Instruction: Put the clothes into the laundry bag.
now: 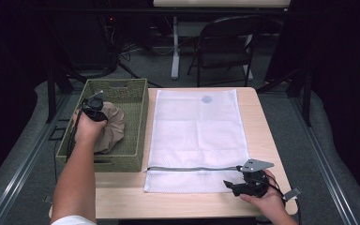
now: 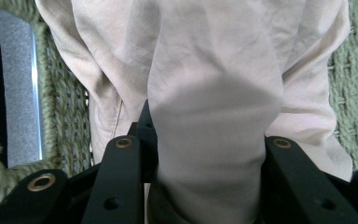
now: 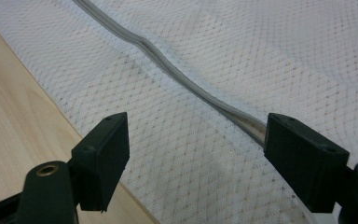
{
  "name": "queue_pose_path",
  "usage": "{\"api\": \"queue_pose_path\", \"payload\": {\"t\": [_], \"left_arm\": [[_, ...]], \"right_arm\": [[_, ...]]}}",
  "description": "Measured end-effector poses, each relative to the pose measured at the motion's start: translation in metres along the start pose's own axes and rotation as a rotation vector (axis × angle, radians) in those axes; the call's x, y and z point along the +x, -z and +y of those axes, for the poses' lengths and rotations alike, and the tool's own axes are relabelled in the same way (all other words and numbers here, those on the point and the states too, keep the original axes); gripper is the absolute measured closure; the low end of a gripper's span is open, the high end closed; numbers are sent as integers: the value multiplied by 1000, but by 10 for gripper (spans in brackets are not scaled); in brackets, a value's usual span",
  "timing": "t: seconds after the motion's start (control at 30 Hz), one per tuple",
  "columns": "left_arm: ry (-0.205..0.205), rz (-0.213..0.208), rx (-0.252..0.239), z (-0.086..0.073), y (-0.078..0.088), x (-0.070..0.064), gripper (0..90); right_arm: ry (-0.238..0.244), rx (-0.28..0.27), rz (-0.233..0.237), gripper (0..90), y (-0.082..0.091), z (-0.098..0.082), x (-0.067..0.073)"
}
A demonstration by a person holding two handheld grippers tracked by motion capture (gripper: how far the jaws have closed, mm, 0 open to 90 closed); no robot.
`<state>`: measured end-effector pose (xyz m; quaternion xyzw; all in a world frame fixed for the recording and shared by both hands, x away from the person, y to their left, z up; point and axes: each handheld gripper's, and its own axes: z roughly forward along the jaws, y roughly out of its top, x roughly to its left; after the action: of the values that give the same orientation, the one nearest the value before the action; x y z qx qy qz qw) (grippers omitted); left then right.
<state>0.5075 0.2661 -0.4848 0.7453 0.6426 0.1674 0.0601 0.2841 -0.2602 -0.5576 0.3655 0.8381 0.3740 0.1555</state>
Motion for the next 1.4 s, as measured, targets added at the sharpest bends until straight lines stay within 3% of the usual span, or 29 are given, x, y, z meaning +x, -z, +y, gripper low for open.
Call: {"api": "queue_pose_path", "payload": {"t": [0.1, 0.57, 0.9, 1.03, 1.27, 1.4], "left_arm": [[10, -13, -18, 1, 5, 0, 637], [-18, -13, -56, 11, 33, -1, 638], [-4, -24, -71, 13, 49, 4, 638], [15, -51, -86, 13, 60, 7, 637], [5, -42, -95, 14, 72, 9, 638], [7, -60, -106, 15, 81, 11, 637]], "right_arm": [[1, 0, 0, 220, 1, 0, 0], [5, -5, 6, 221, 1, 0, 0], [4, -8, 1, 221, 1, 0, 0], [2, -6, 2, 221, 1, 0, 0], [1, -4, -1, 220, 1, 0, 0], [4, -3, 3, 221, 1, 0, 0]]}}
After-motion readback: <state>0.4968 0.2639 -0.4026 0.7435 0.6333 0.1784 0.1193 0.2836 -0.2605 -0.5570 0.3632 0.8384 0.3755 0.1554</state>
